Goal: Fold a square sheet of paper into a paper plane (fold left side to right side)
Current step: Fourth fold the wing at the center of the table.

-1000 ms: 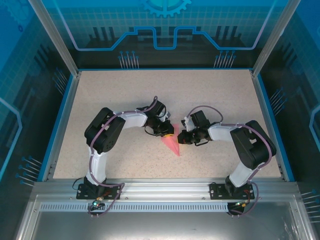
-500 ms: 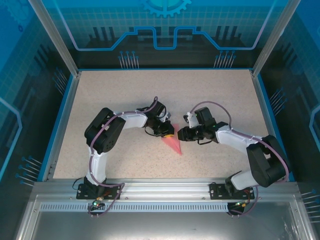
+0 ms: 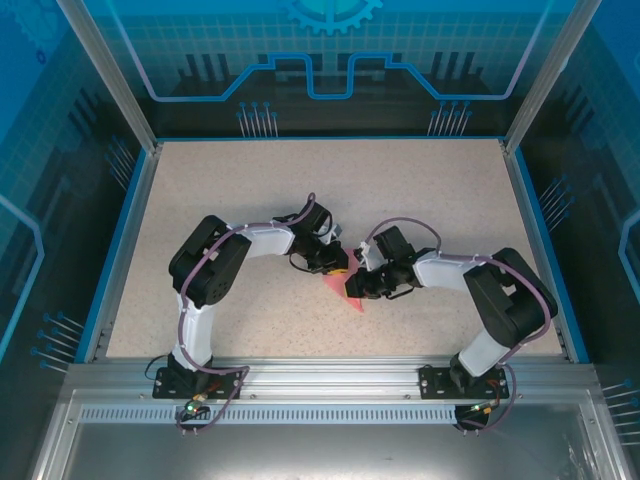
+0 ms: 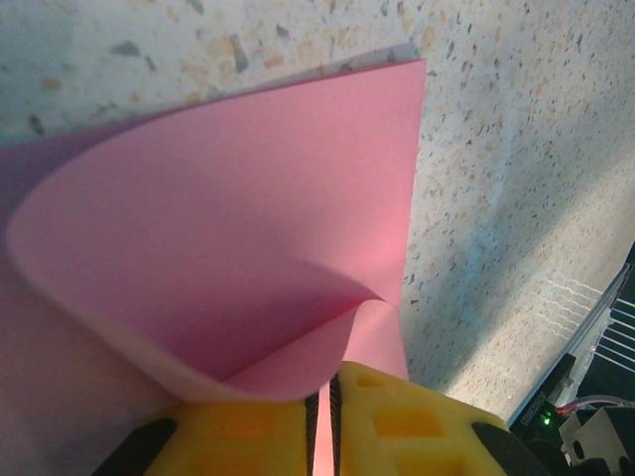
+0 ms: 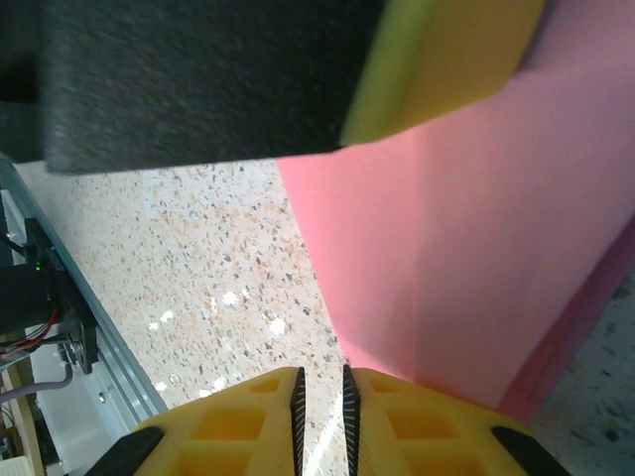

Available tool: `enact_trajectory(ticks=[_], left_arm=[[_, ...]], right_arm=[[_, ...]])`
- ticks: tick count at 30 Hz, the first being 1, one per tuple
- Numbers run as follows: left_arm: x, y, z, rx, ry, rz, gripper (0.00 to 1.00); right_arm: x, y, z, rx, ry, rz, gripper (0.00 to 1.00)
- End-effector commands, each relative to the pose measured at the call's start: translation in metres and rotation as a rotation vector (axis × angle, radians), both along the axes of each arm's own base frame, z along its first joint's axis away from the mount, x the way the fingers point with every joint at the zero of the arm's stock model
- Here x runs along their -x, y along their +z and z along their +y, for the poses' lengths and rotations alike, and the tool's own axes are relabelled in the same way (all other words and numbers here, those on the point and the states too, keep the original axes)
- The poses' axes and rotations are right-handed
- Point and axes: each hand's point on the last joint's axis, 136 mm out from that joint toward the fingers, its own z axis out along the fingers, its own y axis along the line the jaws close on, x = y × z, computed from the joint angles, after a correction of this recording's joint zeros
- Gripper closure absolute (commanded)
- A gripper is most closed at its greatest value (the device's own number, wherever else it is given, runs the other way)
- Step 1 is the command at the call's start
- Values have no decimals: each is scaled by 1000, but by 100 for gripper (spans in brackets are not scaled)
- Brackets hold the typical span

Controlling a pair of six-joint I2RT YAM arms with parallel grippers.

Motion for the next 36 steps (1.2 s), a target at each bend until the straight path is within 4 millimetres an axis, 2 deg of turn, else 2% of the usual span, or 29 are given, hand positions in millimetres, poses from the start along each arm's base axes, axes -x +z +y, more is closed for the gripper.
enact_trajectory(ticks=[1, 14, 36], left_arm=[[15, -27, 17, -89, -8, 42, 85], [13, -28, 19, -98, -6, 42, 85], [12, -31, 21, -108, -3, 48, 85]], right_arm=[[8, -5, 1, 35, 31, 26, 80], [19, -18, -12, 154, 55, 45, 79], [48, -27, -22, 193, 83, 139, 79]])
